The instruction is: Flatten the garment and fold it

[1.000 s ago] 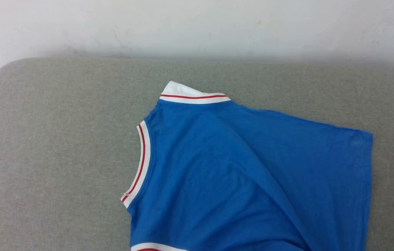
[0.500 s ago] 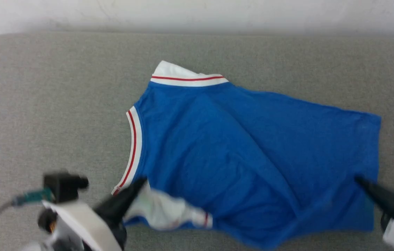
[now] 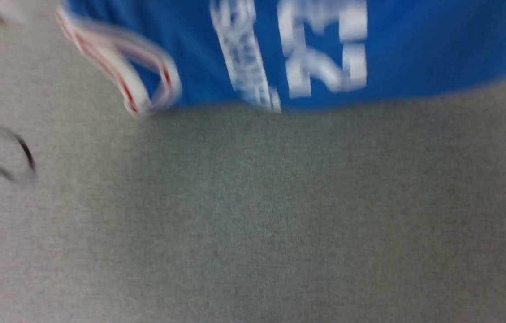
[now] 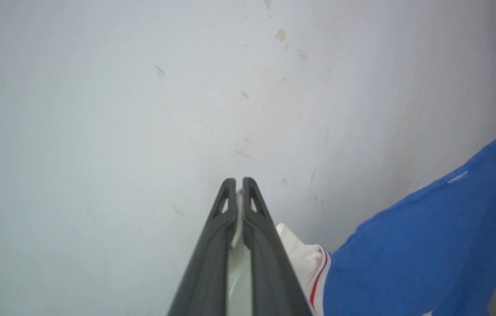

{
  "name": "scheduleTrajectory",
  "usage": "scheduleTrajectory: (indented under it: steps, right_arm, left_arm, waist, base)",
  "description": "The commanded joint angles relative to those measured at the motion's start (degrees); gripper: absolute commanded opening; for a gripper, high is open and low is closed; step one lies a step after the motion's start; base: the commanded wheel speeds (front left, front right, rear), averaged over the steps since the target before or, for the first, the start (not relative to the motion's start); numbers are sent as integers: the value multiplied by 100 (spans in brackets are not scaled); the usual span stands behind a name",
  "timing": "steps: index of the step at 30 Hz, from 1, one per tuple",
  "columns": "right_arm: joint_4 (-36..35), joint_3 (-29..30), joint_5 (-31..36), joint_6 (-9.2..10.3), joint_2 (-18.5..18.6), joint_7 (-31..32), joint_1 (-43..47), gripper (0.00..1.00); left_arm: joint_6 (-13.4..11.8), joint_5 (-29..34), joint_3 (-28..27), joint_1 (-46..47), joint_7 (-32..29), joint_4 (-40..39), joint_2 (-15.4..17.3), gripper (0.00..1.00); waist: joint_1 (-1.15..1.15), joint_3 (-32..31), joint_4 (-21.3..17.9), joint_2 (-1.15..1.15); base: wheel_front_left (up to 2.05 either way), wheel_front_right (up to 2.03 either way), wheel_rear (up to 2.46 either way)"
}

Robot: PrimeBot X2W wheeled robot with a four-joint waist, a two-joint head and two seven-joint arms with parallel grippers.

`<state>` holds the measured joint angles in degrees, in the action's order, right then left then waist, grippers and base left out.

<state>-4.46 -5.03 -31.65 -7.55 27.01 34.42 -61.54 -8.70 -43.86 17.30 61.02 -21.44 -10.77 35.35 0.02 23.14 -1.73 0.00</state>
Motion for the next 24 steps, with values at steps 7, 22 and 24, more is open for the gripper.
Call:
scheduleTrajectory:
  steps: [7, 22, 24]
  right_arm:
    - [1868, -141, 894, 6, -447, -1122, -2365, 0]
    - [4181, -595, 1188, 6, -546, -2748, -3410, 0]
    - [4219, -690, 1073, 6, -439, -2857, -3435, 0]
  left_arm:
    - [122, 1035, 134, 2690, 345, 1375, -176, 0]
    - [638, 1345, 311, 4453, 1435, 2926, -687, 0]
    - [732, 1280, 291, 4374, 1577, 2934, -681, 0]
  waist:
    - [-2, 989, -298, 0]
    - [-2, 1588, -541, 0]
    - [-2, 1779, -498, 0]
  base:
    - [0, 0, 0]
    - [0, 0, 0]
    - [0, 0, 0]
